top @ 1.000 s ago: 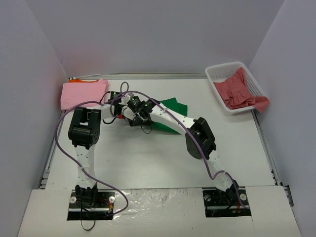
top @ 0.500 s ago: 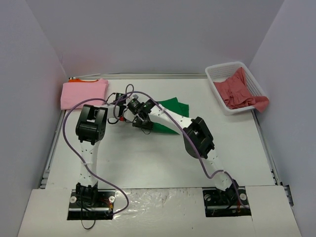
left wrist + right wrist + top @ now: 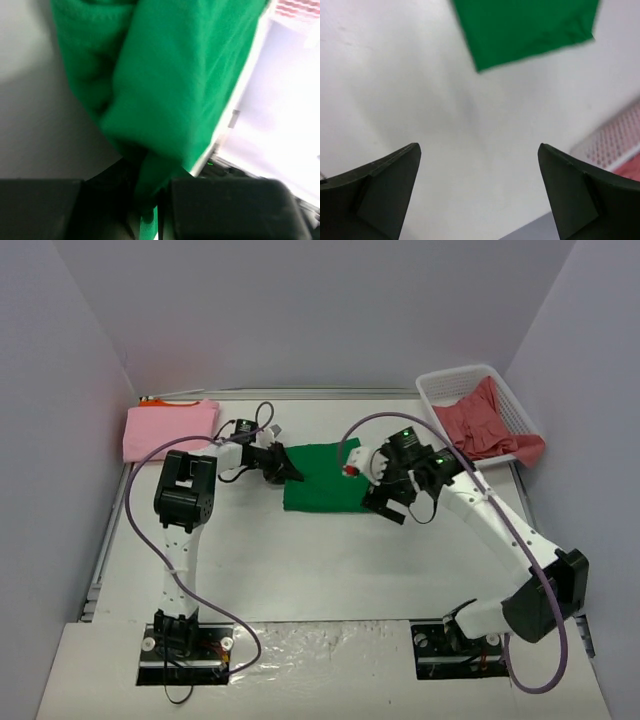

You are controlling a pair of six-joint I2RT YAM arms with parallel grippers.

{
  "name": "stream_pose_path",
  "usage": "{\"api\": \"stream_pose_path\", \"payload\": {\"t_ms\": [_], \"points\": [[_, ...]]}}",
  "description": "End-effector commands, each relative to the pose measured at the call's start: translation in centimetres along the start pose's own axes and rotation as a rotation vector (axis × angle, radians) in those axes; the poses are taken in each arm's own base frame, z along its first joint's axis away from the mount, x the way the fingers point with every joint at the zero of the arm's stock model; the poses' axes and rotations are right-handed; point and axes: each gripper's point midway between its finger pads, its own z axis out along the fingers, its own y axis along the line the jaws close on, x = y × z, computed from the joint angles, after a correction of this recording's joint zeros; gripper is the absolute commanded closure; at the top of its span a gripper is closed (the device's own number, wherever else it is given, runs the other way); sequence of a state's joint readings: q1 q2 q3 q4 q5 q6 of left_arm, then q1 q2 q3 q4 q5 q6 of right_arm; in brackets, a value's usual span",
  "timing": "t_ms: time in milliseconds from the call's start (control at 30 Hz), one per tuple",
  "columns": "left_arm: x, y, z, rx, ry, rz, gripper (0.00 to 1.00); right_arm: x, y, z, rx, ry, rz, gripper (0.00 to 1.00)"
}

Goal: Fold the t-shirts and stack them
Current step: Put the neatly folded tshirt into the corner of the board with the left arm

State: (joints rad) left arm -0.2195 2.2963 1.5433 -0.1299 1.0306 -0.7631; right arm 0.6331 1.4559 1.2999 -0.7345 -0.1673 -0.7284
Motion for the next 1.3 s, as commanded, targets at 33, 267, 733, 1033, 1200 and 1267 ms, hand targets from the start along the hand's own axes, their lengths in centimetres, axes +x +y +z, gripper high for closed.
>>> {"api": "stream_pose_path", "payload": {"t_ms": [33,267,733,1033,1200,1267], "points": [[-1.4,1.9,-3.8,-0.301,-0.041,0.148,0.98,7.9,-0.2,1.1,-0.018,0.168,0.136,0.00],[-6.3,2.6,-10.3,-0.665,-0.163,0.378,0.98,8.4,-1.3,5.1,-0.002,0.142,0.235,0.00],[-14.6,-4.0,-24.7,-1.347,-0.351,0.748,0.98,11.2,0.1,11.6,-0.142,0.304,0.324,0.00],[-15.7,-5.7,-29.5,-1.571,-0.428,0.791,0.98,11.9,0.9,11.9,-0.167,0.320,0.330,0.00],[-15.8,-6.9,-31.6,-1.626,-0.471,0.804,0.98,12.5,1.3,12.5,-0.180,0.350,0.332,0.00],[-15.8,-7.1,-32.0,-1.635,-0.476,0.805,0.98,12.8,1.4,12.7,-0.184,0.361,0.334,0.00]]}}
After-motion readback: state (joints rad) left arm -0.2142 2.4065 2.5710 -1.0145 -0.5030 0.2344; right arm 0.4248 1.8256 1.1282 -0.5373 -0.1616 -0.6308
